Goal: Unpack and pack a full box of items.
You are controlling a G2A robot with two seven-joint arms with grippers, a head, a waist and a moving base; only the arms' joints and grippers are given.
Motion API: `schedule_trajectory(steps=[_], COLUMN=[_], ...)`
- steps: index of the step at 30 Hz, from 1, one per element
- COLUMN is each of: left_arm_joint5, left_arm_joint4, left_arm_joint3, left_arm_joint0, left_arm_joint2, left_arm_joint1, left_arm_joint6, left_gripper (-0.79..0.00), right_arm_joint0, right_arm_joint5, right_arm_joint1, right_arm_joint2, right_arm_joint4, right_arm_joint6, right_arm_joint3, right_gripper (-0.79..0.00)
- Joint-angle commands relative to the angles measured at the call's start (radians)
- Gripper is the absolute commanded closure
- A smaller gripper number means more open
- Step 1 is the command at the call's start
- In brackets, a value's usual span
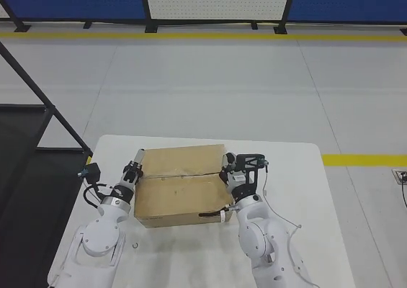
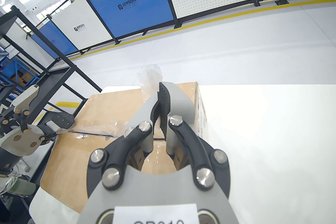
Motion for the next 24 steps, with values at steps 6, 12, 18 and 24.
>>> schedule_trajectory(steps=[6, 12, 18, 24], left_arm_joint5=[-0.003, -0.003, -0.003, -0.003], left_arm_joint4=[-0.006, -0.009, -0.007, -0.008], left_arm_joint3=[0.0, -0.007, -0.008, -0.008], left_arm_joint0=[0.001, 0.005, 0.008, 0.007], left_arm_joint2=[0.001, -0.001, -0.005, -0.005], left_arm_joint1=[0.0, 0.0, 0.001, 0.002], left_arm_joint6=[0.0, 0.001, 0.0, -0.001], left_gripper=[-0.785, -0.785, -0.785, -0.785], right_arm_joint0=[0.005, 0.047, 0.088, 0.104], right_arm_joint5=[0.023, -0.022, -0.102, -0.121], right_arm_joint1=[0.0, 0.004, 0.009, 0.015], right_arm_joint2=[-0.012, -0.01, 0.0, 0.016], right_arm_joint4=[-0.024, -0.025, 0.008, 0.027], right_arm_joint6=[-0.075, -0.252, -0.346, -0.366], right_arm_joint3=[0.026, 0.149, 0.263, 0.309], right_gripper=[0.0, 0.0, 0.0, 0.0])
